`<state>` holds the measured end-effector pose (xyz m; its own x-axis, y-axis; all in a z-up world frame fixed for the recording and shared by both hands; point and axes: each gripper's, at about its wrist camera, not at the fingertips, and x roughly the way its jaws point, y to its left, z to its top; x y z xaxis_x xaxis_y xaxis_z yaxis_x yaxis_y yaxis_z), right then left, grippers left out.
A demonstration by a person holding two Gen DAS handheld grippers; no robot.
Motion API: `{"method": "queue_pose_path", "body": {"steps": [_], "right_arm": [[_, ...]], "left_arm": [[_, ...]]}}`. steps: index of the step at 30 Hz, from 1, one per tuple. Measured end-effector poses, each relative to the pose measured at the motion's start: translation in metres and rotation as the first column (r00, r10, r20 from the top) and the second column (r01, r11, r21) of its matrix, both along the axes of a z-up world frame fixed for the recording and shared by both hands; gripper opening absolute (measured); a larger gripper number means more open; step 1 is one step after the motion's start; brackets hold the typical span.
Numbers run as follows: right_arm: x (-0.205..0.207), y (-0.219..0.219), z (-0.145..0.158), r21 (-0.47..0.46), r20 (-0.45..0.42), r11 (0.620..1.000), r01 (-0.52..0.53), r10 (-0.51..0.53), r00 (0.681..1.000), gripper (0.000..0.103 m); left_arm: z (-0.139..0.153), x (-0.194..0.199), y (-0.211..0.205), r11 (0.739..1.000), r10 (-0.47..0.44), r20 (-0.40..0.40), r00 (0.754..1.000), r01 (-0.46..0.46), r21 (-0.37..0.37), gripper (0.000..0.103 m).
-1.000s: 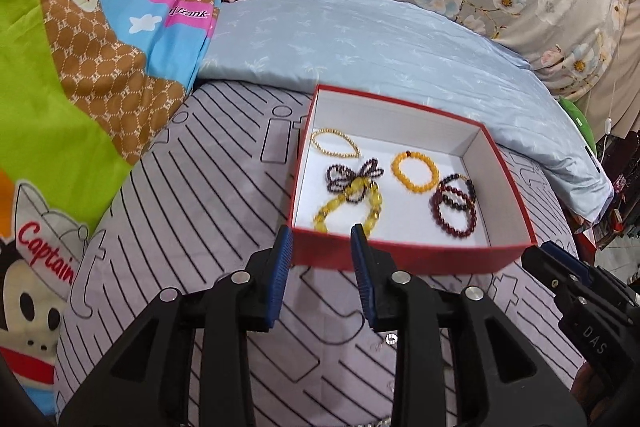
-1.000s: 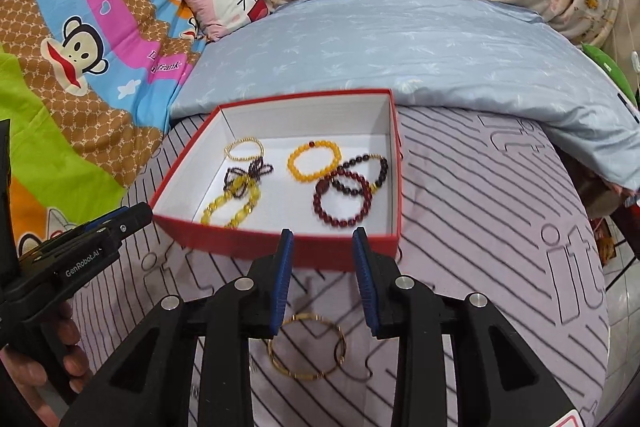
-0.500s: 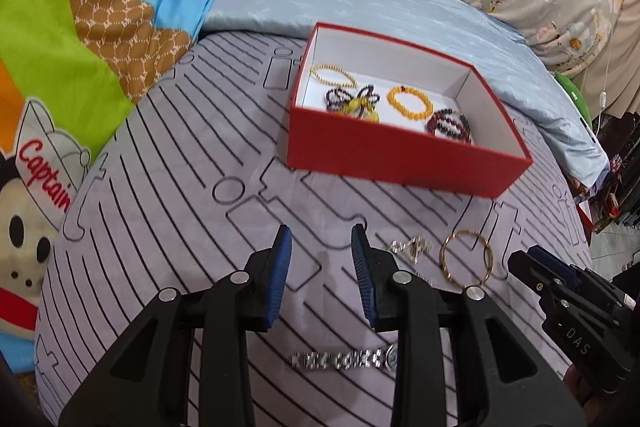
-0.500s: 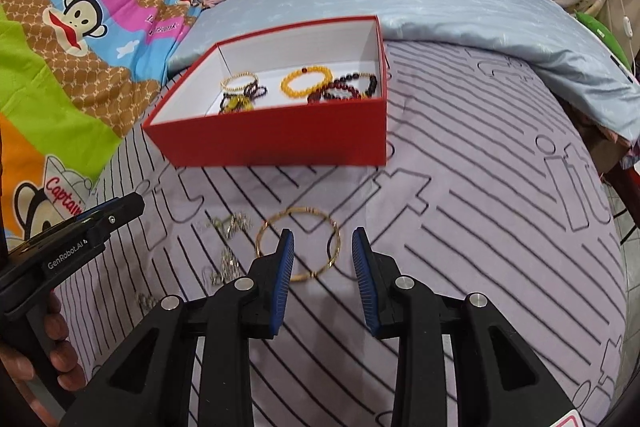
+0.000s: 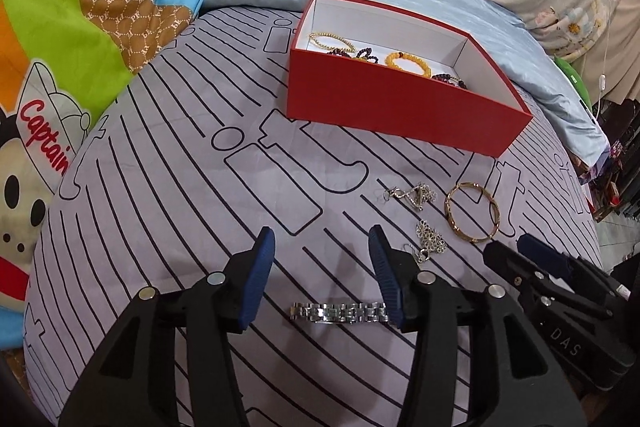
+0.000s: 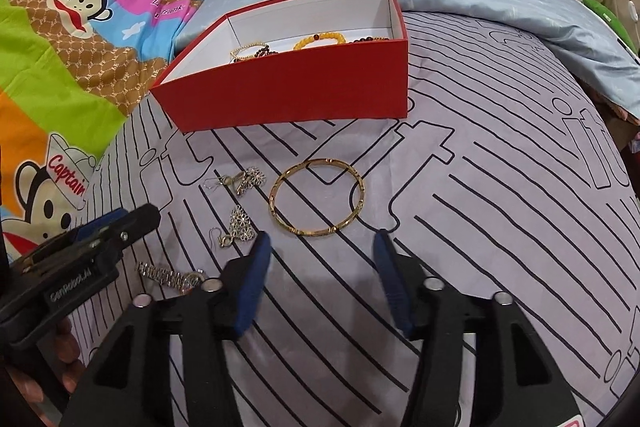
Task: Organize jewelry
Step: 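Move the left tool to the silver watch while the right tool moves to the gold bangle, then close the left tool on the silver watch band while the right tool grasps the gold bangle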
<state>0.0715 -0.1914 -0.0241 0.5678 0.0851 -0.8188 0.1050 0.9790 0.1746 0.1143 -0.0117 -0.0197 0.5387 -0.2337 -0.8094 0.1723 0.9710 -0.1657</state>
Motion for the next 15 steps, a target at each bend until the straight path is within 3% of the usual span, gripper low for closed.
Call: {"method": "queue_pose_path", "body": {"steps": [10, 15], "right_arm": [[0.024, 0.011, -0.011, -0.043, -0.009, 0.999, -0.013, 0.013, 1.000, 0.060], [0.033, 0.020, -0.014, -0.119, 0.010, 0.993, -0.024, 0.025, 1.000, 0.061]], "left_arm": [[-0.009, 0.000, 0.003, 1.000, 0.009, -0.024, 1.000, -0.009, 0.004, 0.047], [-0.011, 0.002, 0.009, 1.000, 0.022, -0.030, 0.999, -0.022, 0.003, 0.048]]}}
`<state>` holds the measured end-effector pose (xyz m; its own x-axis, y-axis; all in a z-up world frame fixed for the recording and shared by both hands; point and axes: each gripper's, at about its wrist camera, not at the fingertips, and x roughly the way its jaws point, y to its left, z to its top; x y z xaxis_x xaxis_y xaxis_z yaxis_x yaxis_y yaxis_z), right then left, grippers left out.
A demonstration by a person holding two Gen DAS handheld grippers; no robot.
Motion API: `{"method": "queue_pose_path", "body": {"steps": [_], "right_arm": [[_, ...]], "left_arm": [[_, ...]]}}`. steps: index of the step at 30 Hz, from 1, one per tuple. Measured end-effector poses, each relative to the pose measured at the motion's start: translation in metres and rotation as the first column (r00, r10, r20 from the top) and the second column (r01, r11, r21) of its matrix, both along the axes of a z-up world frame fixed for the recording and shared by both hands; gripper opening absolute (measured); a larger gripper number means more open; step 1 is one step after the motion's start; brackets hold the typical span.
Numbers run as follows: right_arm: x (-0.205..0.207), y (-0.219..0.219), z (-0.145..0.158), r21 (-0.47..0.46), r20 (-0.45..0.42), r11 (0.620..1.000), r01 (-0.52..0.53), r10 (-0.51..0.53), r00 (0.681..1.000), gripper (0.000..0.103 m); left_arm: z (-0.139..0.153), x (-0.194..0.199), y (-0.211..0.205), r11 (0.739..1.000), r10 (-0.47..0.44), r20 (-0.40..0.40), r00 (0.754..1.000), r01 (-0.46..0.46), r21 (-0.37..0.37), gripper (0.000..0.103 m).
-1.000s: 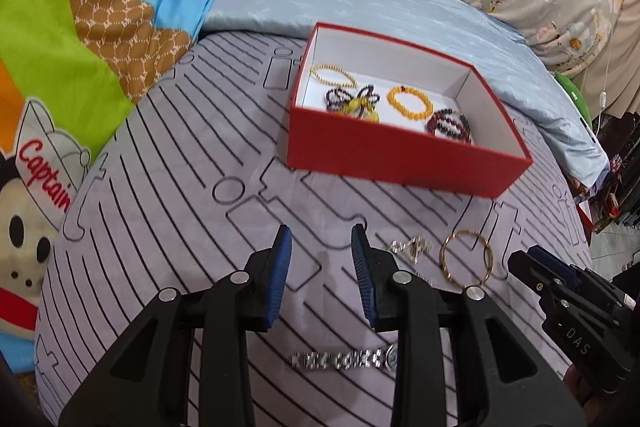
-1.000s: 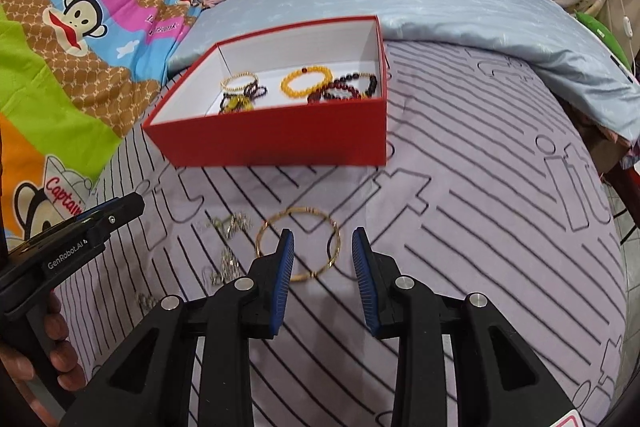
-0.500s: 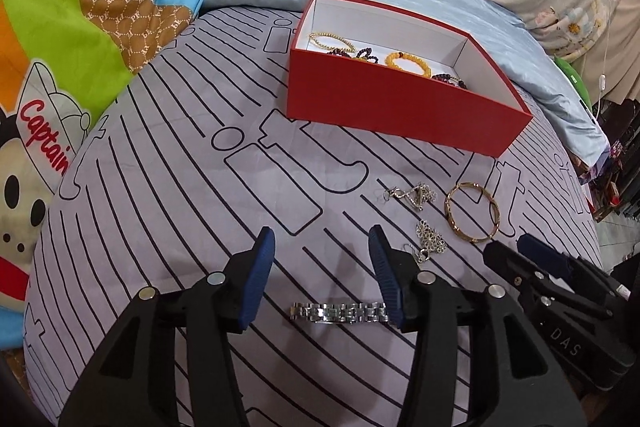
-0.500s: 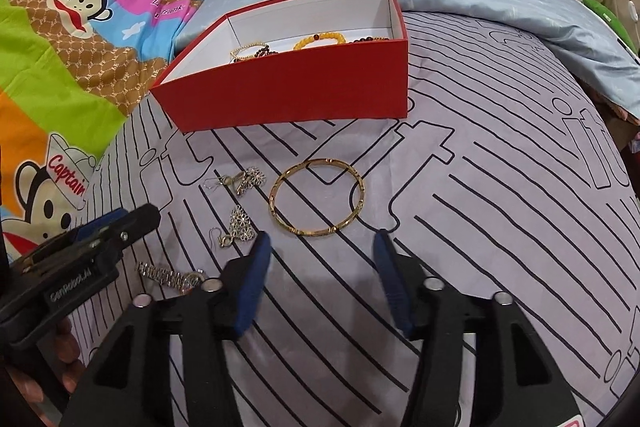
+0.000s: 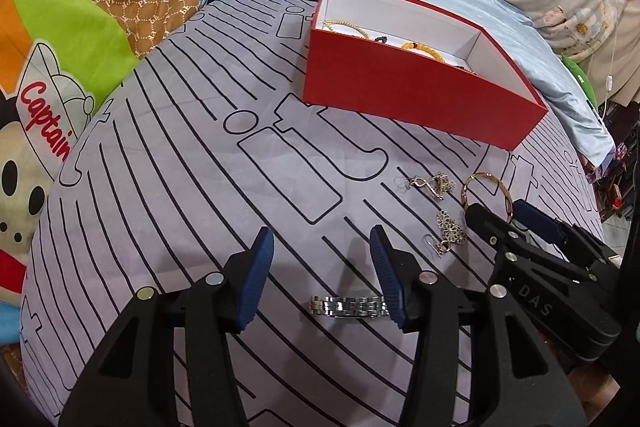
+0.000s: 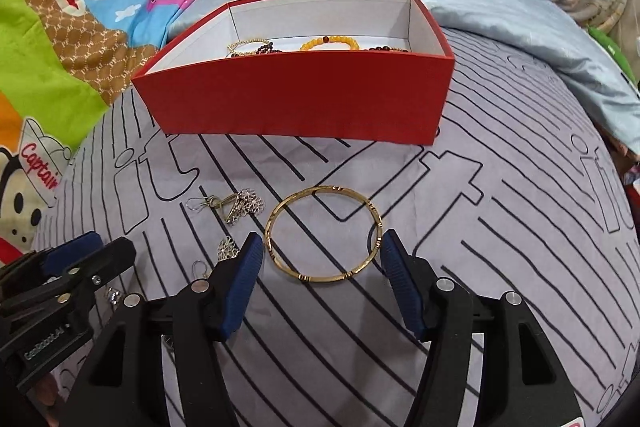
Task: Organize jewelry
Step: 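Close the left tool on the silver watch band while the right tool grasps the gold bangle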
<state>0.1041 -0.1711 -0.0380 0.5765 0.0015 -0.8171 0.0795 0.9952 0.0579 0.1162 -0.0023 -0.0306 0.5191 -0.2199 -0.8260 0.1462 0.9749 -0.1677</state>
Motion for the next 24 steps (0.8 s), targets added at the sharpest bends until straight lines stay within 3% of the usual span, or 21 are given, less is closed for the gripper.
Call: {"method": "queue_pose_path", "body": {"steps": [6, 21, 24], "right_arm": [[0.002, 0.007, -0.002, -0.066, 0.015, 0.998, -0.014, 0.015, 1.000, 0.059], [-0.035, -0.022, 0.008, 0.005, 0.009, 0.999, 0.054, -0.054, 0.999, 0.058], [-0.043, -0.030, 0.010, 0.016, 0.013, 0.997, 0.069, -0.069, 0.998, 0.059]], "left_arm": [[-0.001, -0.002, 0.006, 1.000, 0.006, -0.009, 1.000, -0.006, -0.002, 0.048], [0.011, -0.034, -0.011, 0.998, -0.064, -0.006, 0.998, 0.064, -0.023, 0.048], [0.011, -0.035, -0.021, 0.998, -0.052, -0.012, 0.999, 0.052, -0.023, 0.053]]}}
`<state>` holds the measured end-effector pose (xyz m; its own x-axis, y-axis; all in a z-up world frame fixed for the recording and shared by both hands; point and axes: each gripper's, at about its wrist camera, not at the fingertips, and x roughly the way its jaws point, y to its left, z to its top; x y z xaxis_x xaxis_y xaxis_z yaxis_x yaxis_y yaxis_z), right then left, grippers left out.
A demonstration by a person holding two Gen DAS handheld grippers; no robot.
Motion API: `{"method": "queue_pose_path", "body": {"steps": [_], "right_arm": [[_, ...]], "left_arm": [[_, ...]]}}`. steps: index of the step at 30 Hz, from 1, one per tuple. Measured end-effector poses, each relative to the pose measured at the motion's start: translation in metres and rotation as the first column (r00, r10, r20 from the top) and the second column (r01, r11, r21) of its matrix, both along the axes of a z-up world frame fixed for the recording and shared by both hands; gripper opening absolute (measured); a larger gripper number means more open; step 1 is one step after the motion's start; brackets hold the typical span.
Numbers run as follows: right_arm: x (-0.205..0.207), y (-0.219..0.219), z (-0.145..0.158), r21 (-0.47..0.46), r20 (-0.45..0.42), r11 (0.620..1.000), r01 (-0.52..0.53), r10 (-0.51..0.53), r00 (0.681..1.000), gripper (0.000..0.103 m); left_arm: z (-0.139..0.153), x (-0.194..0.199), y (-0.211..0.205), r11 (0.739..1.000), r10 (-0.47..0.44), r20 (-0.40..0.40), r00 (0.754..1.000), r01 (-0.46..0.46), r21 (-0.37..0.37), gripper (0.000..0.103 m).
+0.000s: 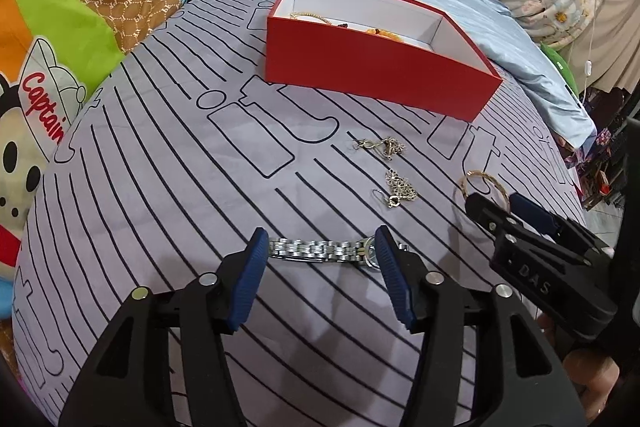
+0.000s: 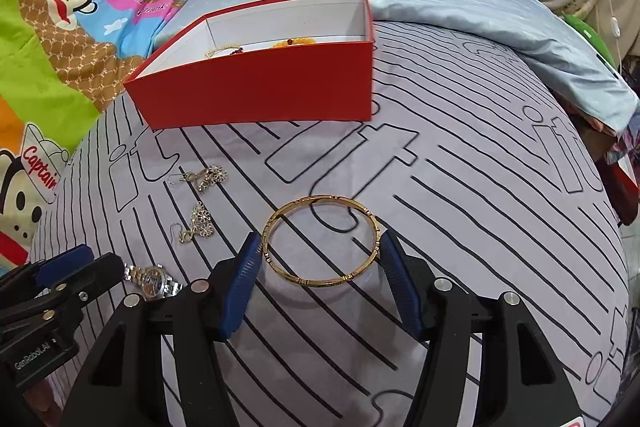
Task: Organize jewelry
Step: 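Close the left tool on the silver watch band while the right tool grasps the gold bangle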
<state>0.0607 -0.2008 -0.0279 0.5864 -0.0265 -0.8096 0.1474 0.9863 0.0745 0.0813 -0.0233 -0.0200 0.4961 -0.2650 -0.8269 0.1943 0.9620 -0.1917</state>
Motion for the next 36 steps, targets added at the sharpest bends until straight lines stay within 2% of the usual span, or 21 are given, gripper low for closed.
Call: {"method": "queue_pose_path", "body": {"steps": [5, 8, 12, 15, 17, 21, 31, 36], "right_arm": [[-0.005, -0.005, 0.006, 0.014, 0.014, 1.000, 0.009, -0.009, 1.000, 0.059], [-0.006, -0.005, 0.008, 0.020, 0.018, 1.000, 0.005, -0.006, 1.000, 0.059], [-0.008, -0.004, 0.007, 0.032, 0.017, 0.999, 0.000, -0.001, 1.000, 0.059], [-0.011, -0.001, 0.007, 0.038, 0.017, 0.999, -0.007, 0.006, 1.000, 0.059], [-0.012, 0.001, 0.007, 0.038, 0.017, 0.999, -0.014, 0.014, 1.000, 0.059], [-0.013, 0.005, 0.007, 0.037, 0.018, 0.999, -0.020, 0.020, 1.000, 0.059], [-0.018, -0.002, 0.013, 0.055, 0.017, 0.998, -0.014, 0.013, 1.000, 0.059], [-0.016, -0.004, 0.013, 0.064, 0.018, 0.998, -0.013, 0.012, 1.000, 0.059]], "left_arm": [[-0.006, 0.008, -0.016, 1.000, 0.015, -0.011, 1.000, -0.015, 0.009, 0.053], [-0.009, 0.009, -0.022, 0.998, 0.034, 0.004, 0.999, -0.035, 0.056, 0.053], [-0.012, -0.002, -0.021, 0.994, 0.013, 0.011, 1.000, -0.015, 0.109, 0.054], [-0.017, -0.014, -0.012, 0.994, -0.001, -0.004, 1.000, 0.001, 0.113, 0.063], [-0.018, -0.019, -0.004, 0.991, 0.011, -0.005, 1.000, -0.010, 0.132, 0.061], [-0.012, -0.019, 0.001, 0.997, 0.021, -0.021, 1.000, -0.019, 0.080, 0.062], [-0.019, -0.012, -0.027, 0.989, -0.120, -0.002, 0.993, 0.120, 0.086, 0.062], [-0.020, -0.011, -0.035, 0.985, -0.140, 0.018, 0.990, 0.138, 0.106, 0.053]]}}
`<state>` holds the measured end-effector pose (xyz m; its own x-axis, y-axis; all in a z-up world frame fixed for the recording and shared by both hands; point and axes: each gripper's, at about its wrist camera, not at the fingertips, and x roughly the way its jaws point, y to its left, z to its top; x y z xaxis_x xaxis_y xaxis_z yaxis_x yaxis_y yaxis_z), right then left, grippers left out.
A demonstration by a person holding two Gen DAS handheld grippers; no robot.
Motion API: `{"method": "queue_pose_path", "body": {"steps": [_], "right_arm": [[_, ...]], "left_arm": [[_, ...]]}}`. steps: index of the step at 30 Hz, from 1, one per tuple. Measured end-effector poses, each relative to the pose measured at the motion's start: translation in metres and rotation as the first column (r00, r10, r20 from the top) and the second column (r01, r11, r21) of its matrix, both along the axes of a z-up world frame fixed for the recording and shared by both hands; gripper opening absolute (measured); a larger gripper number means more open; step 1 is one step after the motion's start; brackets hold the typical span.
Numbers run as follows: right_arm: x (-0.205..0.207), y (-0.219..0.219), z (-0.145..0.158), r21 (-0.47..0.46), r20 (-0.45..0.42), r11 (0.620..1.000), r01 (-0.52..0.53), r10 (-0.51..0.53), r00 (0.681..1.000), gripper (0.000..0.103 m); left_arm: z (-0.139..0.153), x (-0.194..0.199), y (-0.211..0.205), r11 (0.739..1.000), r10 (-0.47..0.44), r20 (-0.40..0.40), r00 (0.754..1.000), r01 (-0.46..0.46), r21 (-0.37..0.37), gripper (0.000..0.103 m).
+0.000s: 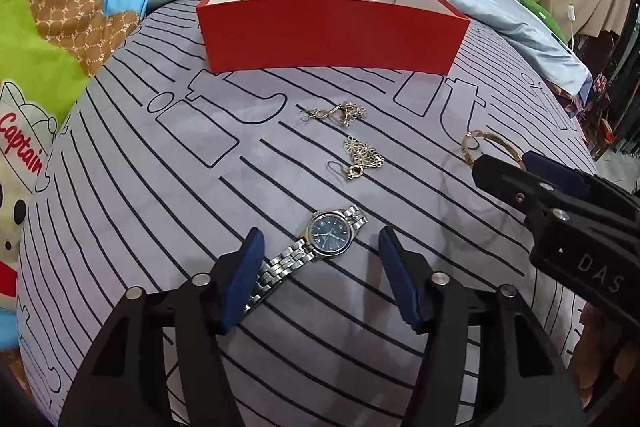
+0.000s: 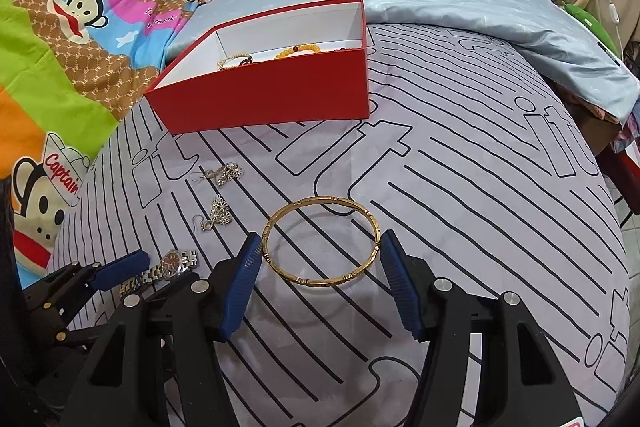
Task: Organize jewelry
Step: 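Close the left tool on the silver watch band while the right tool grasps the gold bangle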
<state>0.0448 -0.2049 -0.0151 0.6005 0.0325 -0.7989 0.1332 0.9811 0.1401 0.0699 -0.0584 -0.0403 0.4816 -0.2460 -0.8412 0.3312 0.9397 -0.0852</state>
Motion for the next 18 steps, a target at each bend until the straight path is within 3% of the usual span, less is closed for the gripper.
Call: {"method": "queue_pose_path", "body": {"steps": [8, 18], "right_arm": [[0.002, 0.005, -0.002, 0.012, -0.005, 1.000, -0.015, 0.015, 1.000, 0.059], [0.002, 0.014, -0.002, 0.025, -0.004, 0.999, -0.042, 0.042, 0.999, 0.059]], "left_arm": [[0.002, 0.001, 0.004, 0.999, 0.022, 0.000, 1.000, -0.022, -0.047, 0.025], [0.002, 0.006, 0.017, 0.994, 0.083, -0.011, 0.997, -0.083, -0.067, 0.025]]}}
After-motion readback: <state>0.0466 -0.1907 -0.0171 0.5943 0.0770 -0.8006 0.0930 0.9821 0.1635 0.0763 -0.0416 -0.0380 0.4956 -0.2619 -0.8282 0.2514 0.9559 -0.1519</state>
